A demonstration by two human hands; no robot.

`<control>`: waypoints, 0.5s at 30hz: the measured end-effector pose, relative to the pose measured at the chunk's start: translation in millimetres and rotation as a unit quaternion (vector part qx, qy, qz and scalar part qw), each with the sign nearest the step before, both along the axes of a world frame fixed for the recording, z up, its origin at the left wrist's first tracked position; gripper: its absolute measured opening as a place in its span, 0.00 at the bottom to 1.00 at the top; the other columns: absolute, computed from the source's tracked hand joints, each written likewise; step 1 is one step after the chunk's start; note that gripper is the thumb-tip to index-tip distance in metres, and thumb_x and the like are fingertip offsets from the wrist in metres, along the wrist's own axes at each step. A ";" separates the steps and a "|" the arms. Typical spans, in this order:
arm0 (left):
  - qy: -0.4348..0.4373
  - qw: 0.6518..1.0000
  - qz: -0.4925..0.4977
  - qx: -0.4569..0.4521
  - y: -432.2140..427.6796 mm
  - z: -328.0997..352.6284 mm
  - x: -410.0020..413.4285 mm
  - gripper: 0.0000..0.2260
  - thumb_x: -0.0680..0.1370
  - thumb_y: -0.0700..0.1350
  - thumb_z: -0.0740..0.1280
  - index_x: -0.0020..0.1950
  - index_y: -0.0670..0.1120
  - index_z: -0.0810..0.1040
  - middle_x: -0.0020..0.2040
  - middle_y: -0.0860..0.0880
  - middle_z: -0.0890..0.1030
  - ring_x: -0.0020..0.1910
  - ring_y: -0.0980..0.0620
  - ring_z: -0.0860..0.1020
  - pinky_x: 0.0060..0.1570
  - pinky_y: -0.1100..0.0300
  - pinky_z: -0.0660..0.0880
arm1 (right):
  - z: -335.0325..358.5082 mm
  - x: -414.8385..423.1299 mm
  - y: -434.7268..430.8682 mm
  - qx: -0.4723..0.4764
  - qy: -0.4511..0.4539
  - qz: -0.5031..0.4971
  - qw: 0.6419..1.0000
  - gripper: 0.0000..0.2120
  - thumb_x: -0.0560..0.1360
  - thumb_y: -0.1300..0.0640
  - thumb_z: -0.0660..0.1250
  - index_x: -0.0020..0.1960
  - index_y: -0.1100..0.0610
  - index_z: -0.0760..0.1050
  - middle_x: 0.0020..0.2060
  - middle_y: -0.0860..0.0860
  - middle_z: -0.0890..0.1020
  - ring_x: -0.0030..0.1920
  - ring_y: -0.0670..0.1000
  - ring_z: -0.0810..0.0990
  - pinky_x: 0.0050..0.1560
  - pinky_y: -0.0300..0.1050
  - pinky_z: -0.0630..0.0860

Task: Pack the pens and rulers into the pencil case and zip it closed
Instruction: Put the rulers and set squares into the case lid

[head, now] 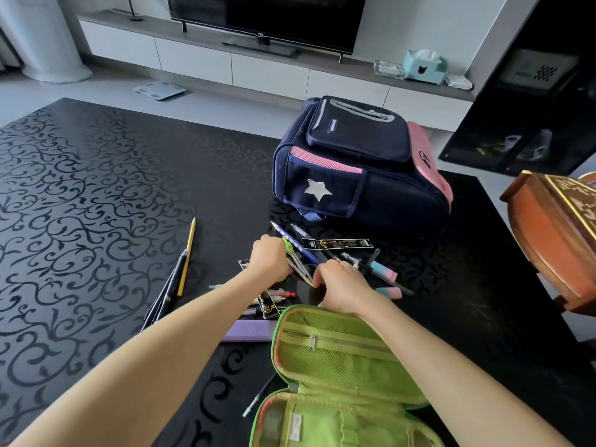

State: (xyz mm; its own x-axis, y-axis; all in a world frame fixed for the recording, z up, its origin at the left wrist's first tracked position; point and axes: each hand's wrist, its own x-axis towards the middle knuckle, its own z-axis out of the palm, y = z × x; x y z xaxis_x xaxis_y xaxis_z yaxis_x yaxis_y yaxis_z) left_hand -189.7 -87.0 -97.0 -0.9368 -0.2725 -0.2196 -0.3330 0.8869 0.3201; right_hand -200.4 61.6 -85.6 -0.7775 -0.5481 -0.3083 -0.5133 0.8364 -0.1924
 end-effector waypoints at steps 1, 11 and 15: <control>-0.005 1.000 0.000 0.006 -0.8 0.6 -0.6 0.08 0.72 0.42 0.68 0.35 0.41 0.73 0.41 0.44 0.77 0.48 0.40 0.76 0.42 0.58 0.68 | -0.8 0.2 0.5 -0.005 0.002 0.000 1.000 0.17 0.70 0.61 0.71 0.56 0.53 0.72 0.57 0.52 0.74 0.60 0.55 0.70 0.58 0.47 0.69; -0.002 0.995 -0.068 0.077 -35.7 21.3 7.9 0.05 0.69 0.41 0.72 0.40 0.44 0.77 0.40 0.49 0.76 0.40 0.49 0.72 0.39 0.59 0.70 | 0.5 -8.7 0.2 0.012 -0.027 -0.012 1.000 0.22 0.66 0.54 0.76 0.58 0.54 0.74 0.57 0.52 0.77 0.61 0.55 0.72 0.61 0.48 0.70; -0.023 0.980 -0.010 0.195 -42.4 30.8 20.6 0.11 0.68 0.35 0.71 0.49 0.38 0.80 0.36 0.46 0.78 0.34 0.48 0.73 0.31 0.63 0.68 | -0.4 -9.1 -3.0 0.005 -0.034 -0.008 0.999 0.12 0.67 0.58 0.75 0.50 0.51 0.79 0.56 0.51 0.76 0.60 0.54 0.72 0.59 0.48 0.71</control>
State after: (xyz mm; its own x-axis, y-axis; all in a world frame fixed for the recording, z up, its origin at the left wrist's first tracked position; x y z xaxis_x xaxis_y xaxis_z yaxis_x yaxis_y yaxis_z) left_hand -169.1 -129.4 -66.2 -0.9276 -0.1417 -0.3456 -0.3394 0.7062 0.6213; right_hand -209.5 58.7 -86.0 -0.7628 -0.5331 -0.3659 -0.4862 0.8460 -0.2188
